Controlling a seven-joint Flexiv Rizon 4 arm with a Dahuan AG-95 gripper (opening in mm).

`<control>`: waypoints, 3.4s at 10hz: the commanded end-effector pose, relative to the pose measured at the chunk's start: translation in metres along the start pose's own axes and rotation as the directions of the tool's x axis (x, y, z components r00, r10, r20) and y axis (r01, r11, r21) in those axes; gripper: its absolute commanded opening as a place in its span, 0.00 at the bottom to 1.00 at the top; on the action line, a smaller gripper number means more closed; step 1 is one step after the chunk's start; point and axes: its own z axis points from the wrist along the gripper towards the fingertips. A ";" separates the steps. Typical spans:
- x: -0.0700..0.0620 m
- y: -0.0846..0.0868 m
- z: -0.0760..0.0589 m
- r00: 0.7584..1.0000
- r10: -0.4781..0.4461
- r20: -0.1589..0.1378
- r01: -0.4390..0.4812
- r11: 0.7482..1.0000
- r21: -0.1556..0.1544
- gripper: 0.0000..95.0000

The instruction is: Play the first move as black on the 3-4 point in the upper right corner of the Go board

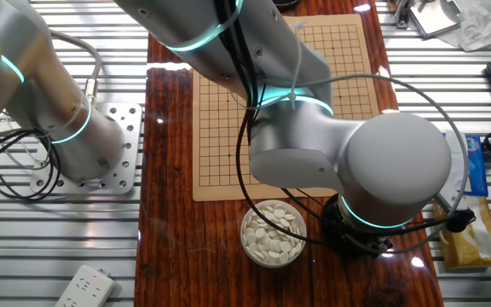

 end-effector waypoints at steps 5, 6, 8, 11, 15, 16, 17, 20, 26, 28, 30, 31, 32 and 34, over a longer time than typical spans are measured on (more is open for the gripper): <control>0.005 0.004 0.001 1.000 -0.003 -0.002 0.003 1.000 0.013 0.40; 0.005 0.004 0.001 1.000 -0.003 -0.002 0.004 1.000 0.013 0.40; 0.006 0.004 0.001 1.000 -0.003 -0.002 0.003 1.000 0.014 0.20; 0.006 0.005 0.001 1.000 -0.003 0.000 0.003 1.000 0.015 0.20; 0.006 0.004 0.001 1.000 -0.003 0.000 0.003 1.000 0.015 0.20; 0.006 0.004 0.001 1.000 -0.003 0.000 0.003 1.000 0.015 0.20; 0.006 0.004 0.001 1.000 -0.003 -0.001 0.003 1.000 0.015 0.20; 0.006 0.004 0.000 1.000 -0.002 -0.001 0.002 1.000 0.015 0.20; 0.006 0.004 0.000 1.000 -0.001 -0.002 0.001 1.000 0.016 0.20; 0.006 0.004 0.000 1.000 -0.001 -0.003 0.001 1.000 0.016 0.20; 0.006 0.004 0.000 1.000 -0.001 -0.003 0.001 1.000 0.016 0.20; 0.006 0.004 0.000 1.000 0.000 -0.003 0.000 1.000 0.016 0.20; 0.006 0.004 0.000 1.000 -0.001 -0.003 0.001 1.000 0.016 0.20; 0.006 0.004 -0.001 1.000 0.000 -0.003 0.001 1.000 0.017 0.20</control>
